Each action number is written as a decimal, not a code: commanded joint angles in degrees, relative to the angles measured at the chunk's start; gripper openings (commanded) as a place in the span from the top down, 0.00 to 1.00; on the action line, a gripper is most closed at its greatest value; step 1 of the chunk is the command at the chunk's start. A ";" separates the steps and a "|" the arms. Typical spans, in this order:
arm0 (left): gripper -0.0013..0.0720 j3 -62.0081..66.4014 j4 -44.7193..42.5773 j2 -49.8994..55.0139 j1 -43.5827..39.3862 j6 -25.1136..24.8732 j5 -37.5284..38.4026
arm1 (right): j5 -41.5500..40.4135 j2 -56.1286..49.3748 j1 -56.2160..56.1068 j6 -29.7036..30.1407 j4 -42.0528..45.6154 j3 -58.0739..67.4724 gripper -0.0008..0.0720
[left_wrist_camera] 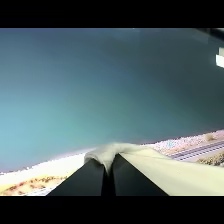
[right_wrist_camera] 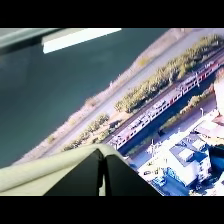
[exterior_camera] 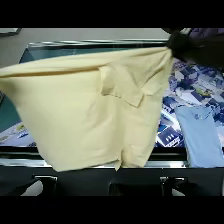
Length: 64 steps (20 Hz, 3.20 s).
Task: Fold the clothes and pants, and hang the long-sleeved shirts on hangers.
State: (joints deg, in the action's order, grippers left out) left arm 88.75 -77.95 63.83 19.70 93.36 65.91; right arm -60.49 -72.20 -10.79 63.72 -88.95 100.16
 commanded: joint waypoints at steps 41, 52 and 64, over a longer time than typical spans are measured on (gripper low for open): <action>0.30 -34.01 8.70 1.66 9.75 -1.42 7.54 | -0.52 -10.62 22.12 46.16 -45.59 -54.64 0.95; 0.30 -57.22 9.20 -0.63 16.17 -7.93 4.37 | -2.16 -4.50 22.01 46.14 -45.62 -54.64 0.95; 0.38 -57.35 12.44 4.35 10.71 -9.20 0.57 | -2.64 -3.39 22.01 45.03 -45.62 -54.64 0.95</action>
State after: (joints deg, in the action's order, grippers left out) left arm 31.59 -64.82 66.74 32.73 84.47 68.55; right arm -62.78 -75.72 11.27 108.99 -134.56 45.54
